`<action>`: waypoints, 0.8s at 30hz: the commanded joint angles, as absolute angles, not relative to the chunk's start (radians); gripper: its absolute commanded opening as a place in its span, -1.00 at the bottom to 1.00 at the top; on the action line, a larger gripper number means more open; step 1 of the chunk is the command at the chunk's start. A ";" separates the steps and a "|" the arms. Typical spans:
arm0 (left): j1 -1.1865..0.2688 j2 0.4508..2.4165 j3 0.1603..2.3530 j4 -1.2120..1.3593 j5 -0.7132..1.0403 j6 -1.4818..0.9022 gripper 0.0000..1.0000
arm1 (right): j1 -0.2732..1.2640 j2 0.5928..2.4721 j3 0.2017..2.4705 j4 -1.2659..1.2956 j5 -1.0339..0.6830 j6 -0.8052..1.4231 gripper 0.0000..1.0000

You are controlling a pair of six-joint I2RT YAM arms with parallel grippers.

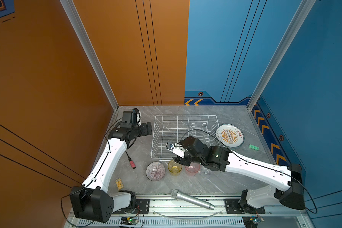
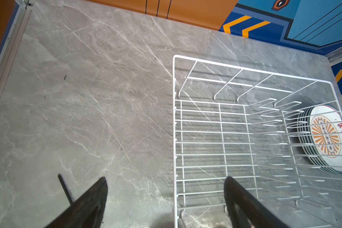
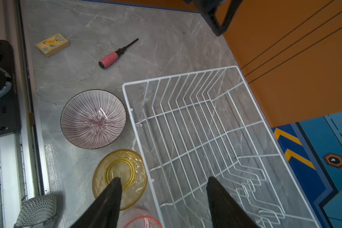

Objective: Unload the mixed dishes from the dish rack

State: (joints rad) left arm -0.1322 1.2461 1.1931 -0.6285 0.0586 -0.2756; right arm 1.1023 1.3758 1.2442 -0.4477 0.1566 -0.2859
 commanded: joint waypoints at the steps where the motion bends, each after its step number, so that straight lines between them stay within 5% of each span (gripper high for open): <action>1: -0.142 1.205 1.168 -0.589 0.023 -0.252 0.86 | 1.067 1.295 1.189 -0.381 0.150 -0.215 0.38; 14: -0.148 1.133 0.989 -0.378 -0.072 -0.159 0.96 | 0.786 1.029 1.016 -0.367 0.188 -0.052 0.54; 24: -0.144 1.065 0.476 0.356 -0.155 -0.021 0.96 | 0.477 0.872 0.839 -0.321 0.148 0.062 0.64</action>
State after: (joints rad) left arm -0.1452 1.0904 0.5716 0.0433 -0.0898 -0.0742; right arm 0.5282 0.8932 0.8738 -0.3534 0.1593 0.0063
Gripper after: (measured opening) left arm 0.979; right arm 0.820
